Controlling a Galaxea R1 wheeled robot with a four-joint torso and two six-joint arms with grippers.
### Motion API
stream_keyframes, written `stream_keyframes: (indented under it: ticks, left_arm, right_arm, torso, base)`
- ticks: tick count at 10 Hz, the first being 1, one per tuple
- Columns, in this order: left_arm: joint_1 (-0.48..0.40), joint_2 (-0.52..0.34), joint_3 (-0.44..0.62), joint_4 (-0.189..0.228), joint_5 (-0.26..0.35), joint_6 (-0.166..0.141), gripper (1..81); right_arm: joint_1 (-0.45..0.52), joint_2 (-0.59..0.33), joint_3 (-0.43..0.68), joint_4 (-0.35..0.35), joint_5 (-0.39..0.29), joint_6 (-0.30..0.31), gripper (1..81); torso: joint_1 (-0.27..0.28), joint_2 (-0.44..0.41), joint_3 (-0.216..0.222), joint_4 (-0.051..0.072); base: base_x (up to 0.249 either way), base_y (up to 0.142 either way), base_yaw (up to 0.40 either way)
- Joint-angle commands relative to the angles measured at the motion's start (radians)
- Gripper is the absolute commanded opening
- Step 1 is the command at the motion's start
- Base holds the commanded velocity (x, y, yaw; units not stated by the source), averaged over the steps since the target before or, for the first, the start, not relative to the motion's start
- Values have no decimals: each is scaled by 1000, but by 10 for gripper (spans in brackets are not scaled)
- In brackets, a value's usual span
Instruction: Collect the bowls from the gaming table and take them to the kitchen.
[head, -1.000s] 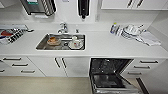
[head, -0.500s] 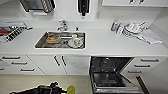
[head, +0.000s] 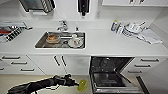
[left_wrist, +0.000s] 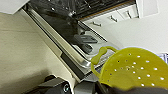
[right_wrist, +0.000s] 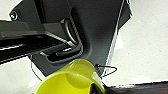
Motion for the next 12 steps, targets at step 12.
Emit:
stream_keyframes:
  ticks: [12]
  left_arm:
    - [-494, 553, -596, 303, 65, -253, 10]
  right_arm:
    - [-18, -7, 23, -4, -45, 19, 10]
  torso:
    - [0, 1, -1, 0]
  base:
    - [0, 0, 0]
